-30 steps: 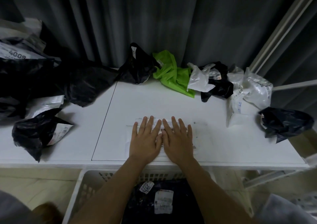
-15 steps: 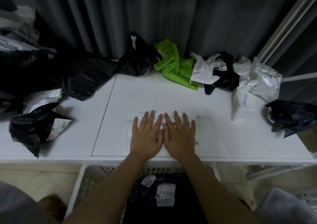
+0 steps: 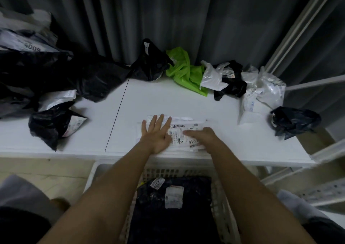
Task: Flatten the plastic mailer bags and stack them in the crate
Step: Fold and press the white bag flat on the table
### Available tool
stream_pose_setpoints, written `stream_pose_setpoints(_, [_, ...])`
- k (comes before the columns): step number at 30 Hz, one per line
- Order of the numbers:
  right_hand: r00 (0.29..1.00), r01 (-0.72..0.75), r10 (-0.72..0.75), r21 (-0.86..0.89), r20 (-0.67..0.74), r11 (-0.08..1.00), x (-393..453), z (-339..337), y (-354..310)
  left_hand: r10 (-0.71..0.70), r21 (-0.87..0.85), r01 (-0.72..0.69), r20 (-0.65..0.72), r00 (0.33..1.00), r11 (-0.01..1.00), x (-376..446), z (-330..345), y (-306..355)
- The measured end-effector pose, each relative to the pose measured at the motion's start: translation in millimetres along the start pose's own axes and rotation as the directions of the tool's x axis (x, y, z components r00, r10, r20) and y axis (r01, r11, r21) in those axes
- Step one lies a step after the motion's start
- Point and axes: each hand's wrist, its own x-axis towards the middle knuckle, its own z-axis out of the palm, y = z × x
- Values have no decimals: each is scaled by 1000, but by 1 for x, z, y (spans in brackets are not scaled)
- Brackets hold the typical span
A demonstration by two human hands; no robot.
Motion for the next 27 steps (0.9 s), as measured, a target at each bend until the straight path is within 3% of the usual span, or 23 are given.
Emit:
stream_pose_setpoints(3, [990, -58, 59, -14, 131, 998, -15, -6, 3, 38, -47, -36, 42, 998, 998, -15, -4, -8])
stream_pose_setpoints(7, [968, 75, -101, 120, 228, 990, -47, 3, 21, 82, -150, -77, 29, 996, 986, -42, -9, -15])
stream_pose_setpoints(13, [947, 89, -174, 301, 270, 950, -87, -4, 80, 1, -369, -78, -203, 979, 926, -103, -4, -20])
stream_pose_setpoints(16, [956, 34, -131, 343, 263, 939, -100, -12, 113, -174, -592, 17, -208, 962, 805, -126, 14, -26])
stream_pose_setpoints(19, [948, -10, -76, 269, 308, 963, -106, -9, 141, -300, -823, 120, -64, 952, 555, -141, 38, -28])
stream_pose_setpoints(21, [927, -86, 6, 199, 375, 976, -112, -1, 152, -314, -853, 217, 67, 947, 474, -146, 57, -29])
stream_pose_setpoints(24, [928, -72, 42, 66, 370, 995, -111, 7, 163, -281, -792, 320, 195, 940, 520, -150, 81, -39])
stream_pose_setpoints(27, [918, 67, 13, -185, 397, 980, -96, 18, 171, -278, -667, 322, 176, 944, 672, -153, 94, -45])
